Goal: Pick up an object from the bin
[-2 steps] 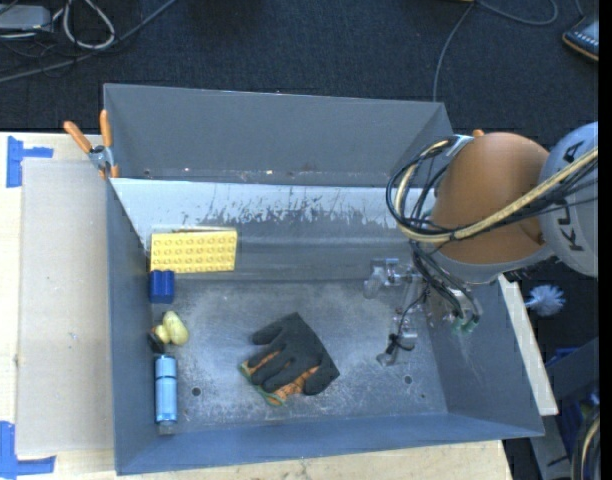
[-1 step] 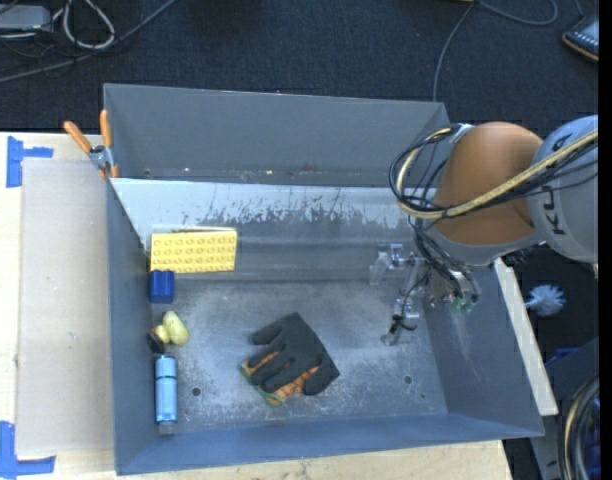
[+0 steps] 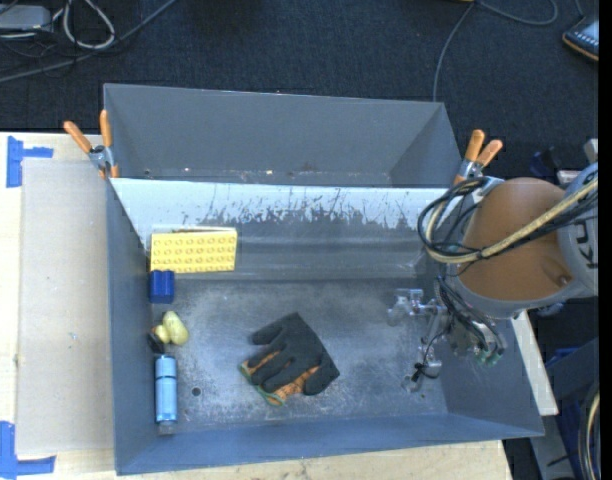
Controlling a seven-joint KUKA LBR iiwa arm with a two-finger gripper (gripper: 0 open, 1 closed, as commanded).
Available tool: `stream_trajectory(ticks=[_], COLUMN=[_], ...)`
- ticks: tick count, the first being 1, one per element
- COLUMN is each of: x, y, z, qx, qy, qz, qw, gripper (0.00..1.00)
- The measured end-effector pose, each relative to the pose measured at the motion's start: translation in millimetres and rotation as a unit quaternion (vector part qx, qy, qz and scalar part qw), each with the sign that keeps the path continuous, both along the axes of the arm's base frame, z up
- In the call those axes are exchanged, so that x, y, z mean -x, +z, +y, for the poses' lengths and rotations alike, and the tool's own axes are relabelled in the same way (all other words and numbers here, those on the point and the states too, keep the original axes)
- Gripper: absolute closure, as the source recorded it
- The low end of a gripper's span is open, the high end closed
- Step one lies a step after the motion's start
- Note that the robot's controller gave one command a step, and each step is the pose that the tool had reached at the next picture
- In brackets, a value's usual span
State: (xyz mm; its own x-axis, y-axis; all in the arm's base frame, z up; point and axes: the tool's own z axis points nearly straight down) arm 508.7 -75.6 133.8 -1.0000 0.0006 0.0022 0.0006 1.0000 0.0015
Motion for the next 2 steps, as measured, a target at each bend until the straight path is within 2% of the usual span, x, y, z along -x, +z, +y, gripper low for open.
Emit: stream_trajectory(ticks=[1, 2], x=[-13.8, -1.2], y=[-25.5, -35.9], z=[60.9, 89.8], qx=[0.0, -0.002], qy=[0.01, -0.003], qz=[-0.0021, -0.0022], qw=[0.9999, 1.0], gripper=[0.0, 0.0])
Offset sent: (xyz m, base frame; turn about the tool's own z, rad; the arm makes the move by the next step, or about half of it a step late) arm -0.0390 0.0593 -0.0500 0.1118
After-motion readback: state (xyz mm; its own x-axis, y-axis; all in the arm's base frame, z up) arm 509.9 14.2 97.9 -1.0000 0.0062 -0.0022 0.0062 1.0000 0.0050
